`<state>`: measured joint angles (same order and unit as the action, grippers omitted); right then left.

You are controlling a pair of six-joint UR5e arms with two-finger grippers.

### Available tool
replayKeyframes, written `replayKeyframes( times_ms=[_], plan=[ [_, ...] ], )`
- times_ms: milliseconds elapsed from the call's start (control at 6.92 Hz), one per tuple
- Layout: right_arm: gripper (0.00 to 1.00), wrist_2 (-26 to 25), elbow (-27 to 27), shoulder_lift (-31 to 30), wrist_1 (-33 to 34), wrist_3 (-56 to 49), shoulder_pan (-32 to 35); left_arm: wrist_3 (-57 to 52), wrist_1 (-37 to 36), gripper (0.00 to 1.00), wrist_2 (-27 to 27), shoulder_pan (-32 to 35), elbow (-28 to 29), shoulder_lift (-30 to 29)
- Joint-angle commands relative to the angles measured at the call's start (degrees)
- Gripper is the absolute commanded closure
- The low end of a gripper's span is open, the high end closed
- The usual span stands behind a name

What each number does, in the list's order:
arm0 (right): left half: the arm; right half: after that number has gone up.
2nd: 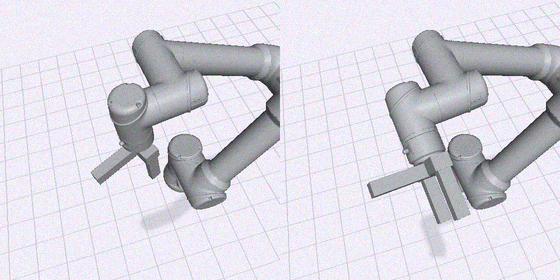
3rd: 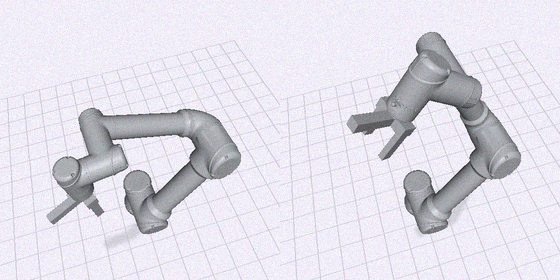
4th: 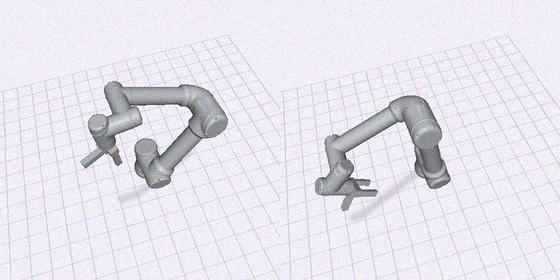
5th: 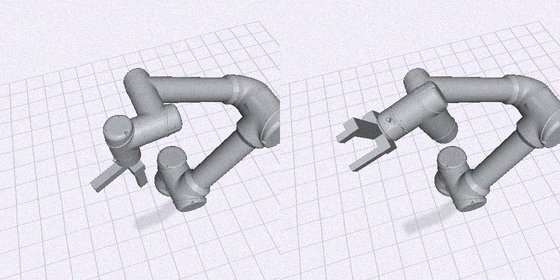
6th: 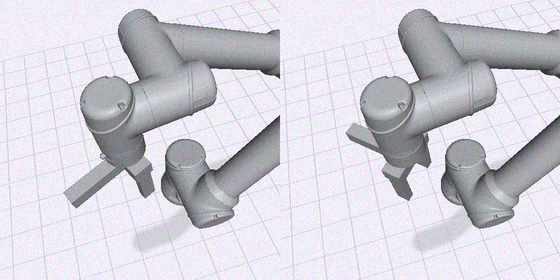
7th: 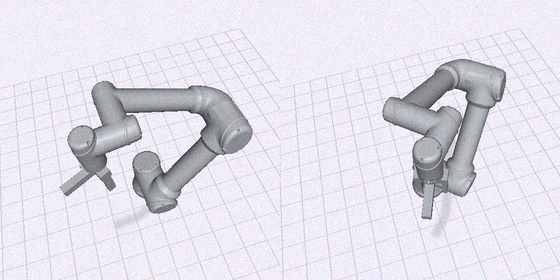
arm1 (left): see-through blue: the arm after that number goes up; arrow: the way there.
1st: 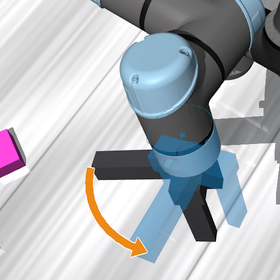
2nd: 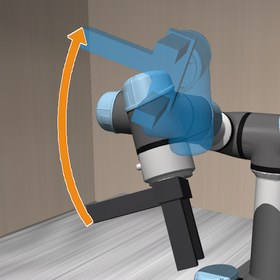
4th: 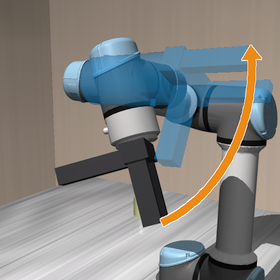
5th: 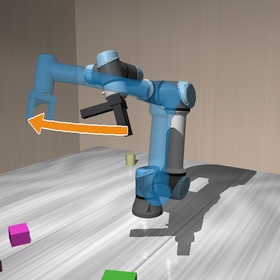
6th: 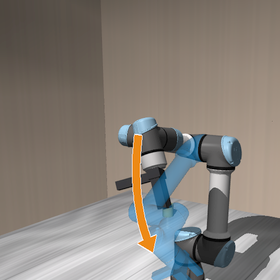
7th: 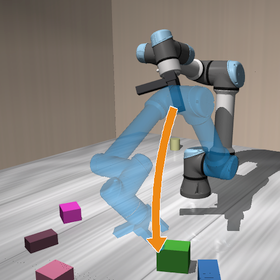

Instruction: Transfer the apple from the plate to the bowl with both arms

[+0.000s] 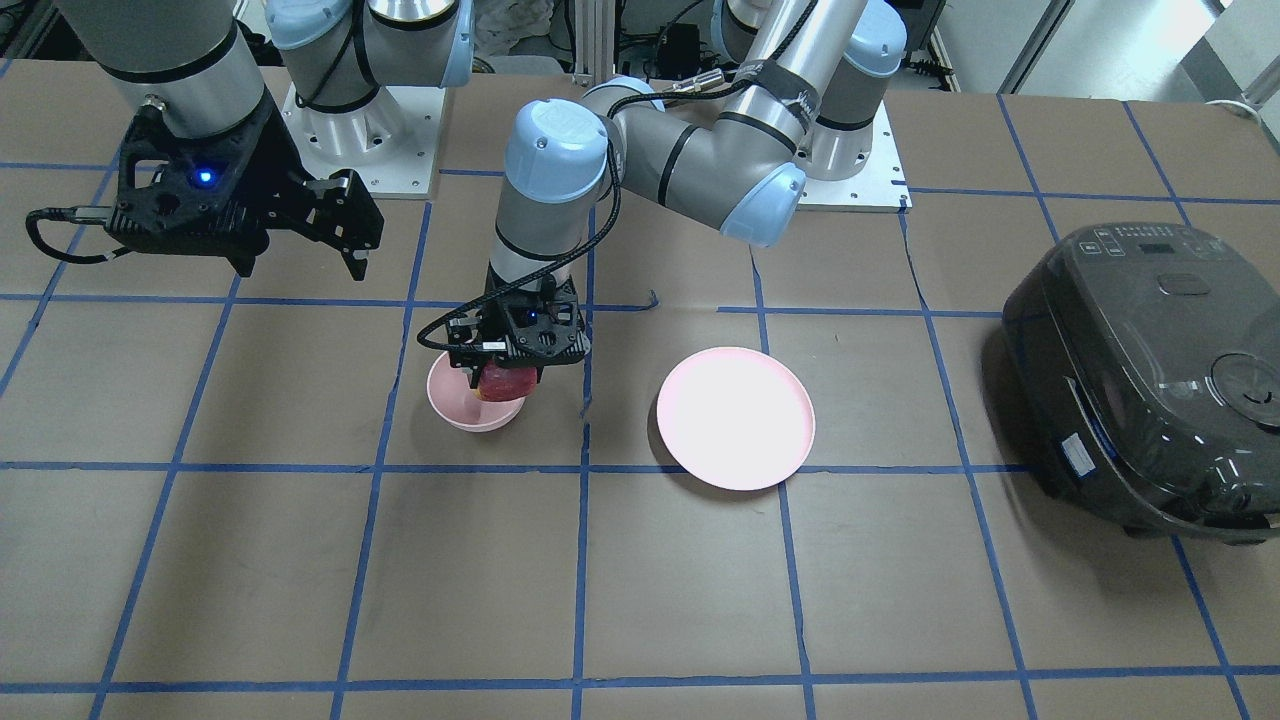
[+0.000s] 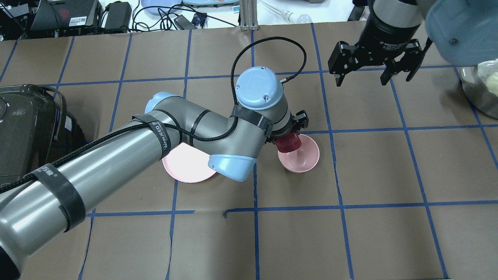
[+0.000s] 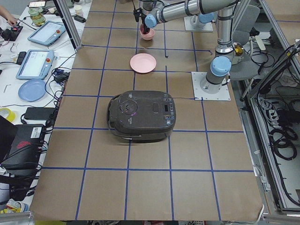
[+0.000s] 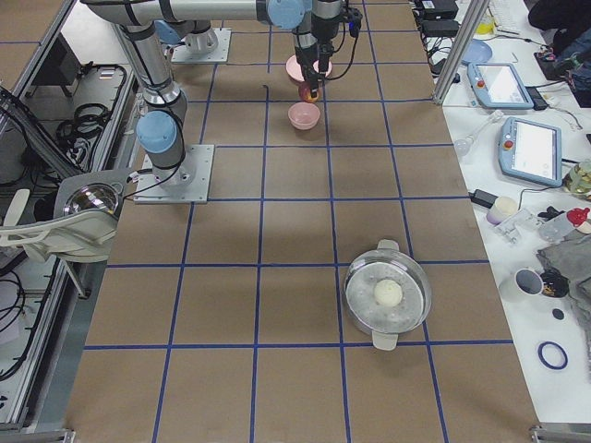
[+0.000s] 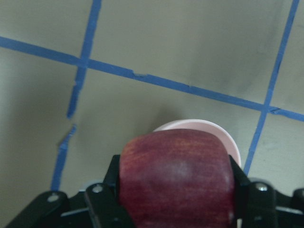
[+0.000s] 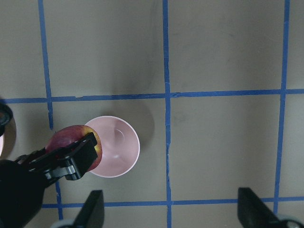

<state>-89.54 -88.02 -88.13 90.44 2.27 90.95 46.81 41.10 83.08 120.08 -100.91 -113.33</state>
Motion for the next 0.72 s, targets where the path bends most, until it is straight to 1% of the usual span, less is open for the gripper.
replayKeyframes(
  times_ms=[0,289,433,578],
  plan=[
    [0.0,-0.1,0.3,-0.1,-0.1,0.0,0.0,2.0,-3.0,1.0,0.2,3.0,0.1,-1.7],
    [0.0,-0.1,0.3,-0.1,-0.1,0.0,0.0,2.2,-4.2,1.0,0.2,3.8,-0.2,-2.9],
    [0.0,-0.8,0.3,-0.1,-0.2,0.0,0.0,1.9,-4.2,0.85,0.2,3.8,-0.2,-3.5],
    [0.0,-1.6,0.2,-0.1,-0.1,0.0,0.0,0.7,-4.2,0.37,2.5,3.8,-0.2,-3.5]
  ],
)
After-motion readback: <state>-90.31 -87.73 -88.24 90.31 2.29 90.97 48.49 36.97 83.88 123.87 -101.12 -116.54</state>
